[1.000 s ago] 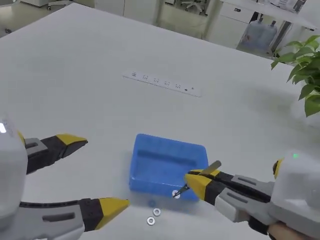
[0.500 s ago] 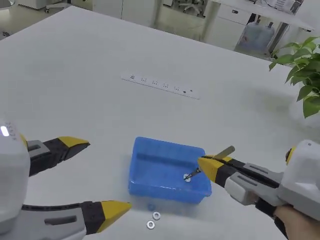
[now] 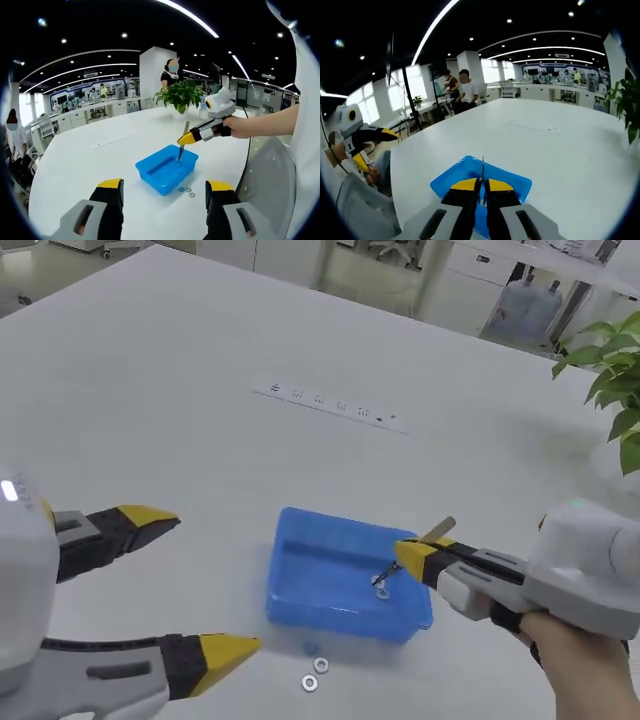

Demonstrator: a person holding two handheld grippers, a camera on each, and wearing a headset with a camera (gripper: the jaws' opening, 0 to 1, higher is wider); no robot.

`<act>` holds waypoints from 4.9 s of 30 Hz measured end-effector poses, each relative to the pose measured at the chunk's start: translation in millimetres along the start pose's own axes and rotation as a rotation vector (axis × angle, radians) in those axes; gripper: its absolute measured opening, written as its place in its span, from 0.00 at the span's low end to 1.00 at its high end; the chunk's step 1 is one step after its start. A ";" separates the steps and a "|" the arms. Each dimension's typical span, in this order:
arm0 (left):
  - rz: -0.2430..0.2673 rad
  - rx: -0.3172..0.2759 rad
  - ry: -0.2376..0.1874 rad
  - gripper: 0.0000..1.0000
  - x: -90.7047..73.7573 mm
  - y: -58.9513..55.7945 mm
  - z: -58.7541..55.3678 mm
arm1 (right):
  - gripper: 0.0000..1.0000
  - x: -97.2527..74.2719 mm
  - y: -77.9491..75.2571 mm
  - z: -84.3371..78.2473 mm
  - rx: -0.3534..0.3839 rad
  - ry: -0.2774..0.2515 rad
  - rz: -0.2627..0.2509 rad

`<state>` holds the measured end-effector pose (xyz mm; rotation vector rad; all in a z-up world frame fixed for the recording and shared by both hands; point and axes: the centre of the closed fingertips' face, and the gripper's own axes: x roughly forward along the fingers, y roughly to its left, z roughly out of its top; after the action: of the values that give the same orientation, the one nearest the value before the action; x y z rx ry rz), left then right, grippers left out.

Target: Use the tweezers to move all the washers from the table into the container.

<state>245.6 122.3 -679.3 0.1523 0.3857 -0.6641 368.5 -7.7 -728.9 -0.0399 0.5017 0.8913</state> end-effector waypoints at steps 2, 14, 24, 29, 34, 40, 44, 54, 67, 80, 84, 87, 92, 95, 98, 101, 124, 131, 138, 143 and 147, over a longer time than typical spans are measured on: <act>0.004 0.000 -0.002 0.67 -0.4 0.8 1.0 | 0.02 3.4 -3.0 -1.8 0.000 0.006 0.000; 0.006 0.002 0.010 0.67 0.1 1.8 -0.9 | 0.02 17.9 -9.3 -18.3 -0.006 0.070 0.011; 0.005 0.001 0.014 0.66 0.4 2.2 -1.6 | 0.02 25.3 -10.2 -26.3 -0.009 0.093 0.019; 0.005 0.002 0.014 0.66 0.2 2.4 -1.8 | 0.02 26.3 -9.6 -27.4 -0.017 0.092 0.016; 0.006 0.003 0.014 0.67 0.3 2.6 -1.7 | 0.03 24.1 -7.3 -26.4 -0.027 0.093 0.016; 0.001 0.002 0.011 0.67 0.9 0.9 -1.0 | 0.03 15.9 -3.9 -14.4 -0.017 0.047 0.014; -0.003 0.002 0.013 0.66 1.4 -0.1 -2.0 | 0.03 8.2 5.9 -3.0 -0.013 0.008 0.030; -0.010 0.008 0.014 0.66 3.0 -0.7 -1.5 | 0.03 -7.8 42.7 16.8 -0.040 -0.061 0.113; -0.025 0.014 0.014 0.66 5.8 -3.7 0.0 | 0.03 -16.8 76.5 4.7 -0.053 -0.042 0.206; -0.039 0.025 0.022 0.66 7.1 -8.3 0.3 | 0.03 -9.0 80.2 -31.0 -0.033 0.040 0.221; -0.042 0.028 0.024 0.66 7.5 -9.4 0.5 | 0.03 -6.2 81.1 -40.1 -0.029 0.064 0.225; -0.043 0.028 0.026 0.66 7.6 -9.6 0.2 | 0.03 -4.2 81.9 -45.0 -0.025 0.075 0.230; -0.043 0.028 0.030 0.65 7.2 -9.6 -0.9 | 0.03 -0.6 82.1 -53.0 -0.024 0.096 0.233; -0.041 0.029 0.035 0.65 6.7 -8.9 -2.1 | 0.03 1.1 81.7 -57.3 -0.034 0.112 0.231; -0.038 0.026 0.035 0.65 5.9 -7.9 -2.6 | 0.03 1.9 82.1 -59.1 -0.046 0.121 0.232; -0.036 0.026 0.038 0.65 5.6 -7.3 -3.2 | 0.03 2.8 83.1 -61.0 -0.063 0.132 0.233; -0.038 0.028 0.036 0.65 7.4 -7.3 -3.4 | 0.02 2.2 89.4 -64.2 -0.220 0.158 0.256; -0.030 0.025 0.035 0.65 5.3 -5.6 -4.4 | 0.02 -4.6 82.6 -60.2 -0.155 0.139 0.236; -0.032 0.024 0.032 0.65 5.9 -6.6 -4.1 | 0.02 -17.1 80.2 -34.5 -0.125 0.073 0.233; -0.034 0.024 0.030 0.65 6.4 -7.3 -3.5 | 0.02 -23.6 81.4 -13.5 -0.143 0.031 0.241; -0.034 0.022 0.026 0.65 5.5 -6.9 -3.0 | 0.02 -26.1 81.4 1.9 -0.172 -0.001 0.250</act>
<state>244.3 114.6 -684.3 0.1762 0.4070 -0.7003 294.4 25.4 -702.0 -0.1358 0.4340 1.1780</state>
